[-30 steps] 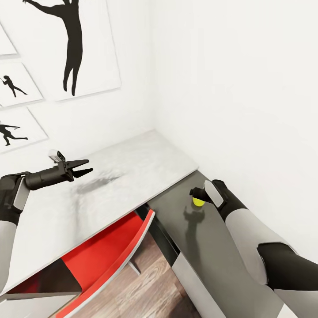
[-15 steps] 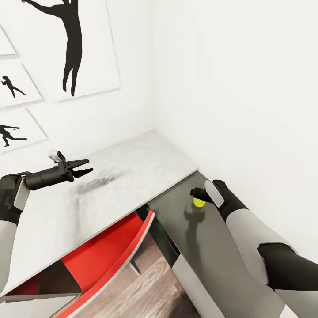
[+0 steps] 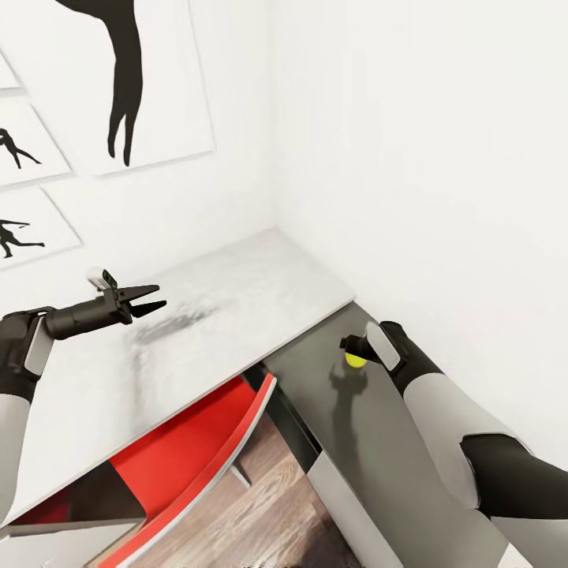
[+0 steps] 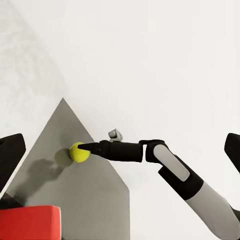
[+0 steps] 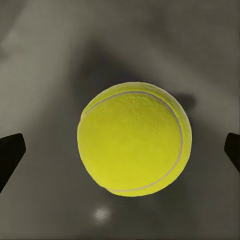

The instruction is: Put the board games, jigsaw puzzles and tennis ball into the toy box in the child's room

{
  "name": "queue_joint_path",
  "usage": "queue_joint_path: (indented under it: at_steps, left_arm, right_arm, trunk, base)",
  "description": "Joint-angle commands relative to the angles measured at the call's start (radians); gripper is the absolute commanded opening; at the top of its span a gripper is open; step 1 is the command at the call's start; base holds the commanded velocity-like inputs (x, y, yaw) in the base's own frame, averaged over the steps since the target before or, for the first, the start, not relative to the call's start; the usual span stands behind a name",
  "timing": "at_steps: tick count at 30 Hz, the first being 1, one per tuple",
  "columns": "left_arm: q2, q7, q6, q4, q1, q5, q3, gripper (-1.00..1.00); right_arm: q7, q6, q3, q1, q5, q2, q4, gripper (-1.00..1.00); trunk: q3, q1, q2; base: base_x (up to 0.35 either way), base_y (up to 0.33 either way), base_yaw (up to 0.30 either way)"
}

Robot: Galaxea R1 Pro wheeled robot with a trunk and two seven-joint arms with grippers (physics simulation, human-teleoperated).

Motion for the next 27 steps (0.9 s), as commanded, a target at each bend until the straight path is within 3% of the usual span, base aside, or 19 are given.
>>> queue_joint_path:
  at_steps: [1, 13, 27]
  left_arm:
    - [0.000, -0.002, 0.010, 0.000, -0.001, 0.002, 0.000, 1.00]
    - [0.002, -0.002, 0.010, 0.000, -0.001, 0.002, 0.001, 1.00]
    - [0.002, -0.003, 0.010, 0.000, -0.001, 0.002, 0.001, 1.00]
  right_arm:
    - [-0.009, 0.002, 0.006, -0.001, -0.011, -0.001, -0.001, 1.00]
    - [-0.009, 0.002, 0.006, -0.001, -0.011, -0.002, -0.001, 1.00]
    - [-0.008, 0.003, 0.005, -0.002, -0.014, -0.002, -0.001, 1.00]
  trunk:
    - [-0.003, 0.000, -0.002]
    - [-0.022, 0.000, -0.002]
    - [-0.025, 0.000, -0.002]
  base:
    - [0.000, 0.000, 0.000]
    - [0.000, 0.000, 0.000]
    - [0.000, 0.000, 0.000]
